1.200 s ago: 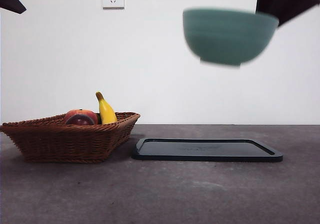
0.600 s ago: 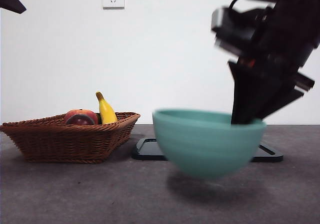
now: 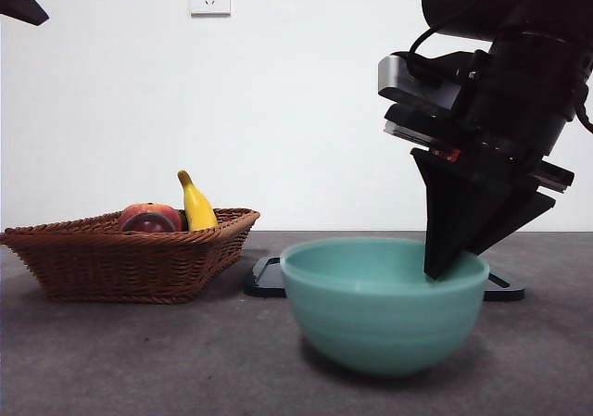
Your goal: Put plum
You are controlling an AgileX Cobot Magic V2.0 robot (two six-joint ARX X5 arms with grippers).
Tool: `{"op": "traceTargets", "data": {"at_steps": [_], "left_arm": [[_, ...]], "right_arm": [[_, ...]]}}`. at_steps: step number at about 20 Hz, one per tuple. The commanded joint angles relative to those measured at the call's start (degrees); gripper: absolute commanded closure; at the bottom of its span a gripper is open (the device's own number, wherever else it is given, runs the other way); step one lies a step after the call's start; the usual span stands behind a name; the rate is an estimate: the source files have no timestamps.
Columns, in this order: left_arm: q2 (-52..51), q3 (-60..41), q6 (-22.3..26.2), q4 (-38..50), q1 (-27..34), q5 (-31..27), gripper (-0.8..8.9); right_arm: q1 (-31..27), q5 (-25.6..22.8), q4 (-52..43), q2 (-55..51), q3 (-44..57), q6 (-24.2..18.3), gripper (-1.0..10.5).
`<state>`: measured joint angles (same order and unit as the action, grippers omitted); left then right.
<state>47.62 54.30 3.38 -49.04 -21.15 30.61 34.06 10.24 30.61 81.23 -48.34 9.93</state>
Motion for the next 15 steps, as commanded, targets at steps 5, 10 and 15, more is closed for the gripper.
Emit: {"op": "traceTargets", "data": {"at_steps": [5,10,15], "left_arm": [[0.3,0.6,0.5,0.5,-0.2,0.5,4.11],[0.3,0.6,0.5,0.5,-0.2,0.5,4.11],[0.3,0.6,0.5,0.6,-0.2,0.5,4.11]], "right_arm": [[0.5,-1.4,-0.7,0.7,-0.3,1.6,7.3],[-0.2,-1.9,0.1,-2.5,-2.6,1.5,7.2],[-0.2,-2.9,6.1,-11.9,-8.3,0.0,7.2]]}}
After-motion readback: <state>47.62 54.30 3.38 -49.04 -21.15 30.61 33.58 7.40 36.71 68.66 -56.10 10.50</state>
